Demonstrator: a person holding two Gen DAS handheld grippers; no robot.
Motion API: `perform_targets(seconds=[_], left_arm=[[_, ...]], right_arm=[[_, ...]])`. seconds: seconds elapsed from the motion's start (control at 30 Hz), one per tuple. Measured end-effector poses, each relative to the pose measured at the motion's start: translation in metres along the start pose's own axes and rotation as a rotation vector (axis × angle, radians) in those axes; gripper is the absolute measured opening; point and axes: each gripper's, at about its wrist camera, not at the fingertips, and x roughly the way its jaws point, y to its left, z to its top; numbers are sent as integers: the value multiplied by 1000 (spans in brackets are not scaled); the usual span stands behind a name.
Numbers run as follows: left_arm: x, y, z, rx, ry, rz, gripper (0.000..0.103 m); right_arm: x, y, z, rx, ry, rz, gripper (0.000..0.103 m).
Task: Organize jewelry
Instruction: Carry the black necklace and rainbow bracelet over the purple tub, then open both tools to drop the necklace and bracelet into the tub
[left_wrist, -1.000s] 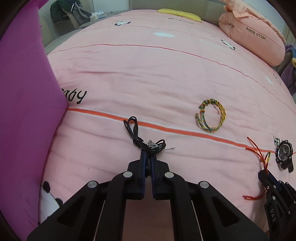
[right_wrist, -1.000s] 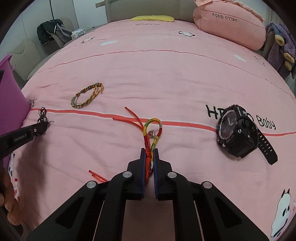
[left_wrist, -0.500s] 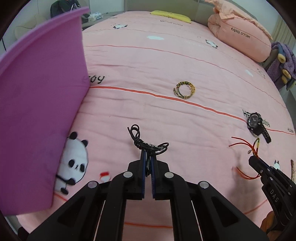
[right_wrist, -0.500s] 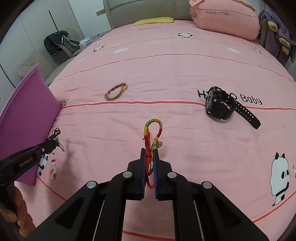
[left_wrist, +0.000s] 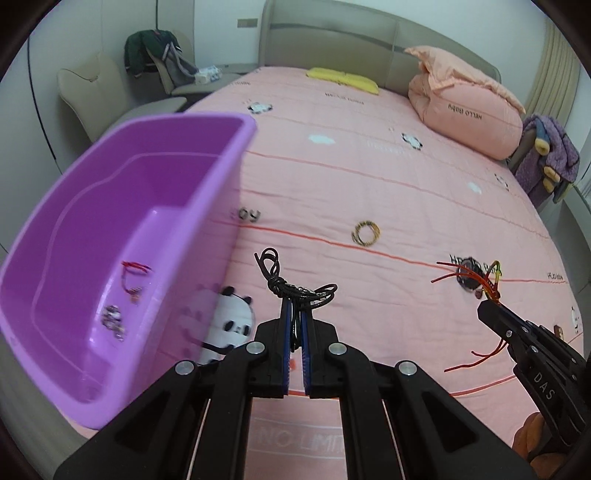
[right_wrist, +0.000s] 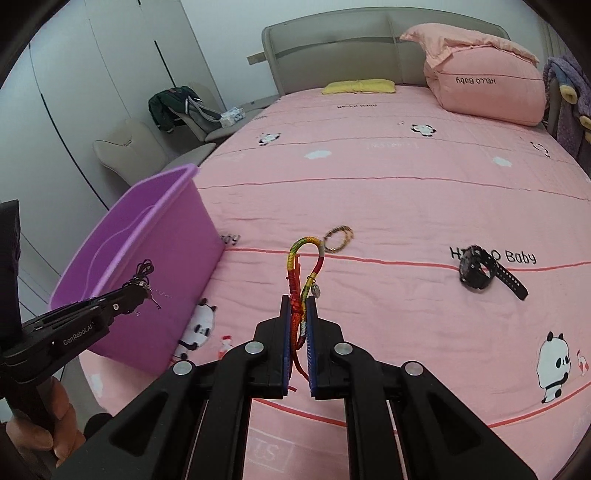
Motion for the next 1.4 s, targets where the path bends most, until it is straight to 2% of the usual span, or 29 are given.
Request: perform_targets(seconds=[0.17, 0.33, 0.5, 0.63, 0.8, 0.97, 1.27, 1.33, 1.37, 1.4], left_arm=[[-30, 41, 18, -35, -55, 45, 5], [-49, 93, 38, -82, -104, 123, 5], [-56, 137, 48, -133, -122, 188, 5], [-51, 168, 47, -170, -100, 218, 6], [-31, 190, 40, -208, -51, 246, 6], [-8, 199, 34, -217, 8, 270, 7], [7, 212, 26, -259, 45, 282, 9], [6, 212, 25, -262, 44, 290, 13], [4, 213, 25, -265, 42, 292, 25], [2, 213, 25, -270, 36, 295, 48]], right_arm=[[-3, 53, 25, -46, -31, 87, 7], [8, 111, 46, -108, -30, 175, 7], [23, 164, 59, -176, -14, 226, 7], [36, 198, 63, -220, 8, 263, 7], [65, 231, 59, -269, 80, 279, 8], [94, 250, 53, -322, 169, 251, 8], [112, 258, 50, -341, 210, 213, 8], [113, 257, 52, -344, 213, 205, 11], [113, 258, 53, -347, 211, 200, 12], [112, 258, 54, -347, 205, 196, 20]])
